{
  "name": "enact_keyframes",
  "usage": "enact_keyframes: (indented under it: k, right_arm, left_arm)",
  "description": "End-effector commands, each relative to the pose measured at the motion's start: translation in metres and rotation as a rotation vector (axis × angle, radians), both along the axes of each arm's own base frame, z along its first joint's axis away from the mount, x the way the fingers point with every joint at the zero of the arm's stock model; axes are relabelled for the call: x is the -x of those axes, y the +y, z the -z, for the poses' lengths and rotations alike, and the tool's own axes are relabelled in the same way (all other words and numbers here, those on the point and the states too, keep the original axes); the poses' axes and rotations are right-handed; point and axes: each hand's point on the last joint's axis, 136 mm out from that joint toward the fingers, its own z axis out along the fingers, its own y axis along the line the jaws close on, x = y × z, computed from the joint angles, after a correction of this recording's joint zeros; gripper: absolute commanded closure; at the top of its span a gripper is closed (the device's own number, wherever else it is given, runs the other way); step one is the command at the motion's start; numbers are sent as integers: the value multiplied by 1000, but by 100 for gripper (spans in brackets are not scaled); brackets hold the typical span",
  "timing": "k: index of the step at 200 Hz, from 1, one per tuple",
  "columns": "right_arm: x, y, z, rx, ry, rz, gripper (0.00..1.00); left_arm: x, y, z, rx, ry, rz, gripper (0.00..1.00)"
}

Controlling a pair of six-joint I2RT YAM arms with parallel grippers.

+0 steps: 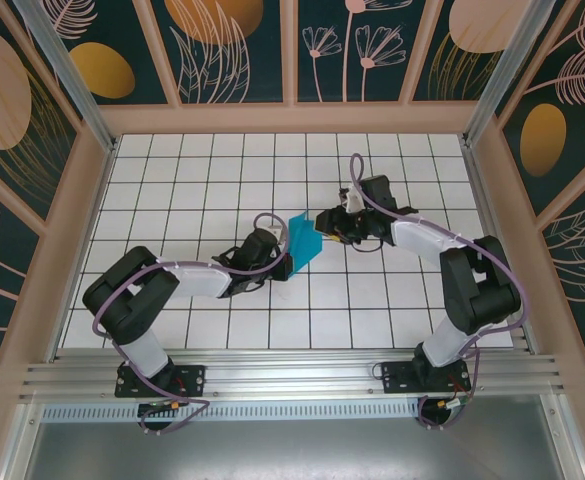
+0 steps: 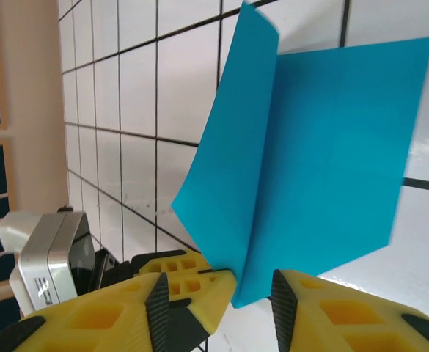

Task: Fold a paper plane with a square sheet of paper (pick it up from the middle)
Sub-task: Fourth fold the wing at the center of the table.

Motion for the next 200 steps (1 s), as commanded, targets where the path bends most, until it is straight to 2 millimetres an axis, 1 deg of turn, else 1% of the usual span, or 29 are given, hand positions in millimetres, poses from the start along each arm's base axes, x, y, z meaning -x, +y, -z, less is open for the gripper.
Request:
enact_keyframes:
  k: [1, 14, 36, 38, 41, 79, 115, 162, 200]
  right_arm:
    - [9, 17, -9, -46, -45, -76, 63]
    - [10, 24, -5, -46, -41, -96, 69]
    - [12, 37, -1, -60, -31, -129, 75]
    - [12, 38, -1, -59, -31, -131, 75]
    - [12, 39, 0, -58, -29, -135, 75]
    - [10, 48, 9, -53, -9, -146, 77]
    - [7, 47, 17, -35, 7, -132, 77]
    - [4, 52, 23, -40, 23, -143, 77]
    - [3, 55, 29, -41, 32, -148, 77]
  left_arm:
    - [1, -14, -13, 130, 19, 37, 96]
    - [1, -12, -14, 150, 29, 28, 96]
    - [1, -9, -12, 175, 44, 16, 96]
    - [2, -8, -5, 164, 59, 14, 96]
    - [2, -7, -1, 159, 69, 12, 96]
    - [5, -10, 9, 159, 101, 30, 96]
    - [6, -11, 14, 163, 119, 31, 96]
    - [5, -8, 13, 183, 133, 18, 96]
    - [6, -14, 13, 211, 160, 50, 96]
